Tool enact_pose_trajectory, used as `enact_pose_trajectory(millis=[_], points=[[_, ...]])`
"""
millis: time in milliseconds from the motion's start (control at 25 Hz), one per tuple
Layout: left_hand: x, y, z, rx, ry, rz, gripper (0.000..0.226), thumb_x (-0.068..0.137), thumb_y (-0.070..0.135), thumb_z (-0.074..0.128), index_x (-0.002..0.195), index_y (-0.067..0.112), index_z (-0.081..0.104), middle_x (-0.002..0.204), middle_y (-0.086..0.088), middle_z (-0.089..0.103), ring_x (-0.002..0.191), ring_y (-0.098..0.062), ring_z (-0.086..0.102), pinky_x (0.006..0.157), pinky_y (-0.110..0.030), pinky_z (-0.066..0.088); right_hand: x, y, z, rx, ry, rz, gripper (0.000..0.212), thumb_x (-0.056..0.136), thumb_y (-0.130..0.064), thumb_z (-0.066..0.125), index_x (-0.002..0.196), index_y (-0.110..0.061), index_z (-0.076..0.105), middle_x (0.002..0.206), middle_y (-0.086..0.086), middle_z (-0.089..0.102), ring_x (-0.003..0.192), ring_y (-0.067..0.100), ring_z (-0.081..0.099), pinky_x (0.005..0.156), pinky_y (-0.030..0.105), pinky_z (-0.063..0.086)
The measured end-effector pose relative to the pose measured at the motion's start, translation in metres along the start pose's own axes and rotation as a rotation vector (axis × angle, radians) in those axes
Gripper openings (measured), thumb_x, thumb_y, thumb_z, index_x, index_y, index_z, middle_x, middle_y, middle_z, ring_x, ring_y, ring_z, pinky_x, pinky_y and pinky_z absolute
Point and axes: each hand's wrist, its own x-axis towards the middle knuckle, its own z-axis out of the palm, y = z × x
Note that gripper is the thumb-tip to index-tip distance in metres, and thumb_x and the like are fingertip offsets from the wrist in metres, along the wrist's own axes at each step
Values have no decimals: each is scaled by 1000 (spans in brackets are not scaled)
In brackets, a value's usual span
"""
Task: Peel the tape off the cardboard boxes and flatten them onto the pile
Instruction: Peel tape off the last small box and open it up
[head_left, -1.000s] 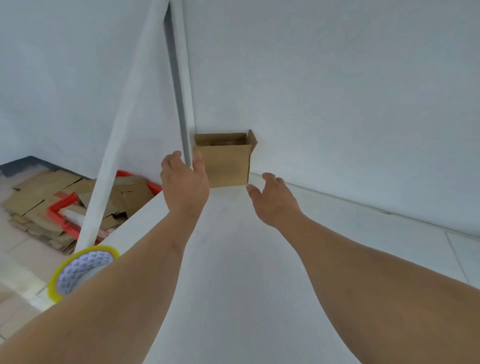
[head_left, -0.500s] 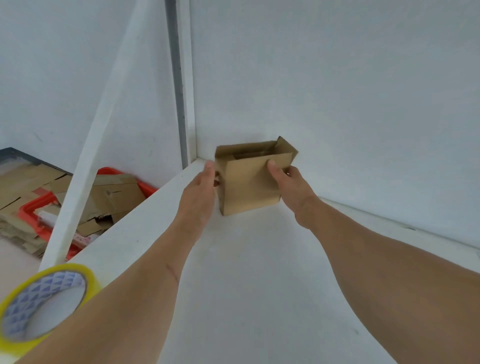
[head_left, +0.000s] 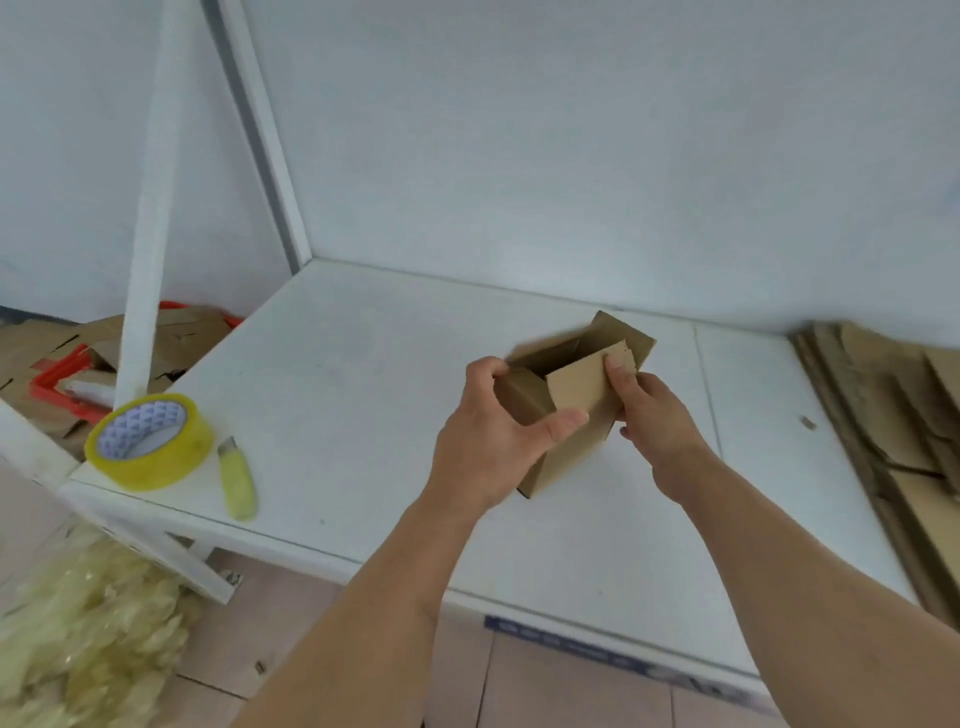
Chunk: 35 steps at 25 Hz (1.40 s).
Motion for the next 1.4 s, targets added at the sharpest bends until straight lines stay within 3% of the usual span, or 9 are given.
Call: enact_pose_trajectory(millis=[160,320,520,640,760,840,960,1160,1400], points=[[-50,29,47,72,88,86,79,71,64,70,132,34,29,131,16,45,109,-6,54,82,-29,52,-55,27,-53,16,75,-8,61,89,-71,44,126,-24,54,123,-6,59,111,17,56,99,41,46],[-63,36,80,-241,52,-180,54,77,63,65,112,29,42,110,7,57,93,-7,60,63,-24,48,-82,54,-81,-26,59,-96,57,96,-57,45,143,-25,42,134,-9,48,116,10,46,95,28,35],[-44,21,110,-208,-36,-470,75,79,83,36,109,17,56,104,0,62,91,-18,61,80,-40,54,-64,64,-100,-198,105,-145,64,94,-52,53,150,-24,36,158,-13,22,128,4,36,101,20,26],[-45,9,124,8,122,-286,83,81,75,48,129,8,44,133,-6,44,116,-28,52,97,-47,47,-52,68,-100,-213,119,-132,66,94,-53,53,151,-27,33,161,-13,14,132,6,37,102,21,28],[-42,8,115,378,268,167,84,88,54,58,151,12,21,160,-8,16,147,-27,15,119,-41,19,-45,68,-95,-197,205,-149,68,91,-59,53,149,-28,35,159,-10,20,135,14,41,106,34,40],[-33,3,106,530,112,490,57,97,49,43,148,24,36,157,-2,29,146,-24,20,117,-44,25,-53,64,-94,-206,266,-158,66,91,-62,50,145,-25,38,150,-7,33,120,13,51,94,33,46],[-29,1,99,484,-206,306,50,99,57,24,143,40,41,151,14,34,134,-12,39,103,-30,39,-78,68,-93,-154,156,-147,77,85,-69,48,147,-26,34,144,-8,44,116,8,52,91,28,44],[-38,6,99,517,-185,262,61,93,63,17,147,40,32,145,10,34,123,-13,47,90,-27,42,-104,91,-86,-301,-40,-142,109,69,-65,75,152,-36,11,150,-16,39,134,6,43,107,34,43],[-44,9,104,523,-177,221,61,95,62,18,149,36,28,143,6,36,119,-17,51,90,-32,48,-111,98,-74,-333,27,-132,76,87,-49,65,148,-35,23,141,-11,50,116,9,58,94,27,49]])
